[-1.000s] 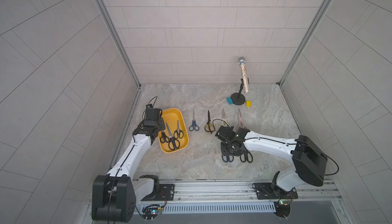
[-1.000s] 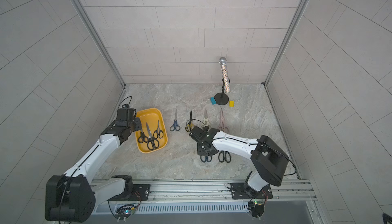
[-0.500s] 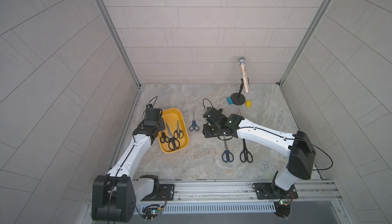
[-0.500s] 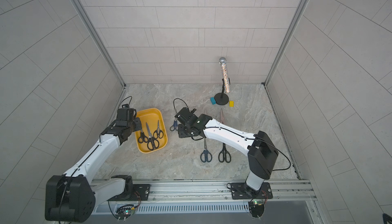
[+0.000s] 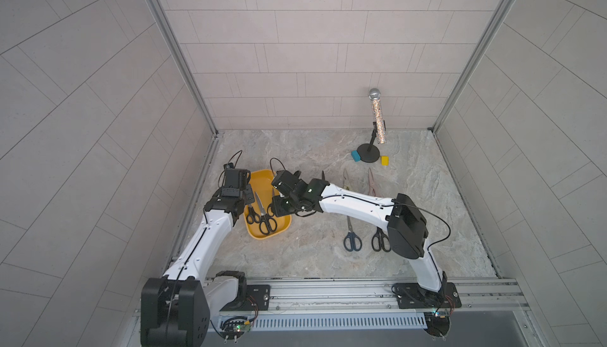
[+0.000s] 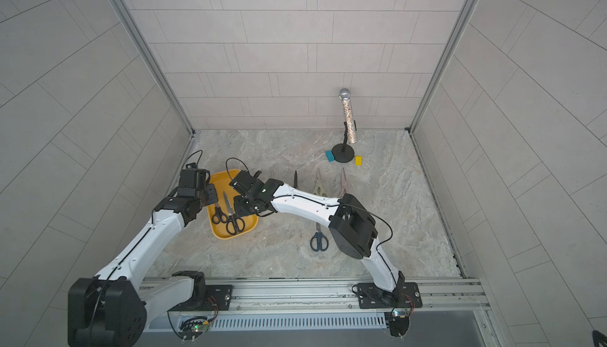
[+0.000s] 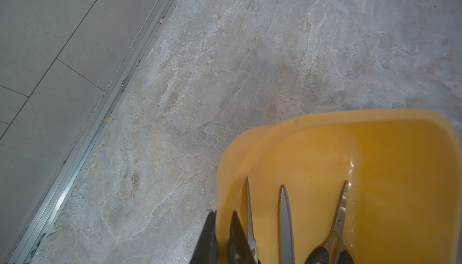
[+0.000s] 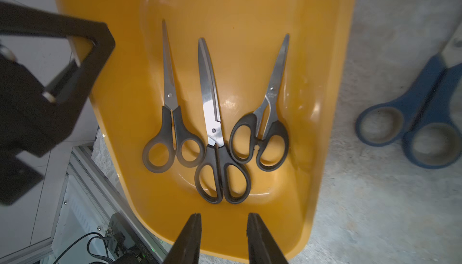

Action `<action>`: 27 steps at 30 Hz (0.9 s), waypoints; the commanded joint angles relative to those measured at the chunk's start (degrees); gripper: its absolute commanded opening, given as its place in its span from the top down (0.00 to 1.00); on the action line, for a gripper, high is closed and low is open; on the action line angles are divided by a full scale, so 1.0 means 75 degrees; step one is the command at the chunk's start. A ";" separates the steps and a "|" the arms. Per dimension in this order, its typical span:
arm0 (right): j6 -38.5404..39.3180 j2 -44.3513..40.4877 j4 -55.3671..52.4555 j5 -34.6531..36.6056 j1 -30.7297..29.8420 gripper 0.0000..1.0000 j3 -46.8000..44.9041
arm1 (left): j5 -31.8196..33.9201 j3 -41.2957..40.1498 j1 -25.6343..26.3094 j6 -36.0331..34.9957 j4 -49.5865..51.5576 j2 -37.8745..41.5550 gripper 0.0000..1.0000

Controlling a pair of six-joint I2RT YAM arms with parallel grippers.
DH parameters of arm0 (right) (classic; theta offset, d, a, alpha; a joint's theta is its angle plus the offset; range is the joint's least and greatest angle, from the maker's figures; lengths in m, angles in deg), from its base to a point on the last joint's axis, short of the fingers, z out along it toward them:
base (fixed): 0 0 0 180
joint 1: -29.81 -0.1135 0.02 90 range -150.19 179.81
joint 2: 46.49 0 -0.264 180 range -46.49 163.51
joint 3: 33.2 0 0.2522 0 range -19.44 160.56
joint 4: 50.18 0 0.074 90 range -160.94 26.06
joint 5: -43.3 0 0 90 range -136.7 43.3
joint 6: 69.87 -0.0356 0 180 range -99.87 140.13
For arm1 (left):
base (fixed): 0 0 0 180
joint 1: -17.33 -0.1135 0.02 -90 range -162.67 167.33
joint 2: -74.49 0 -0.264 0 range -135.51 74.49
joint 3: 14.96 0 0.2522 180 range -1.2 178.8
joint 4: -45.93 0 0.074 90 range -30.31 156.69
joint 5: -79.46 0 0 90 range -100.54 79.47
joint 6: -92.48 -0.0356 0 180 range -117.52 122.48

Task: Take the scissors out of the storage box
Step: Pick up the scissors from the storage box.

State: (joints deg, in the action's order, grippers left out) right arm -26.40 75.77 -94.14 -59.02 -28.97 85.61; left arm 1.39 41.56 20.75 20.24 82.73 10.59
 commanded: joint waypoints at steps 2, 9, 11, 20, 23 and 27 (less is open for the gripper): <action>0.0009 0.0481 -0.0309 -0.0325 -0.0084 0.66 0.0238 | 0.0156 -0.0098 0.0059 0.0078 0.0033 0.0095 1.00; 0.0710 0.0863 -0.0509 -0.0035 -0.0084 0.68 0.0146 | 0.0123 -0.0070 0.0076 0.0058 0.0044 -0.0043 1.00; 0.0896 0.0950 -0.0521 0.0089 -0.0084 0.68 0.0155 | 0.0098 -0.0056 0.0083 0.0055 0.0066 -0.0081 1.00; 0.1246 0.1456 -0.0659 0.0330 -0.0084 0.68 0.0508 | 0.0062 -0.0031 0.0122 0.0056 0.0137 -0.0130 1.00; 0.1218 0.1653 -0.0615 0.0260 -0.0084 0.68 0.0644 | 0.0062 -0.0021 0.0122 0.0053 0.0126 -0.0117 1.00; 0.1211 0.1914 -0.0728 0.0291 -0.0084 0.69 0.0827 | 0.0054 -0.0028 0.0124 0.0055 0.0135 -0.0105 1.00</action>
State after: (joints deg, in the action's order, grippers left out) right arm -18.18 87.68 -96.80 -58.21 -29.60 91.21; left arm 1.04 41.50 21.51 21.00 83.13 9.65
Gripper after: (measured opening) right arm 0.312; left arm 0.082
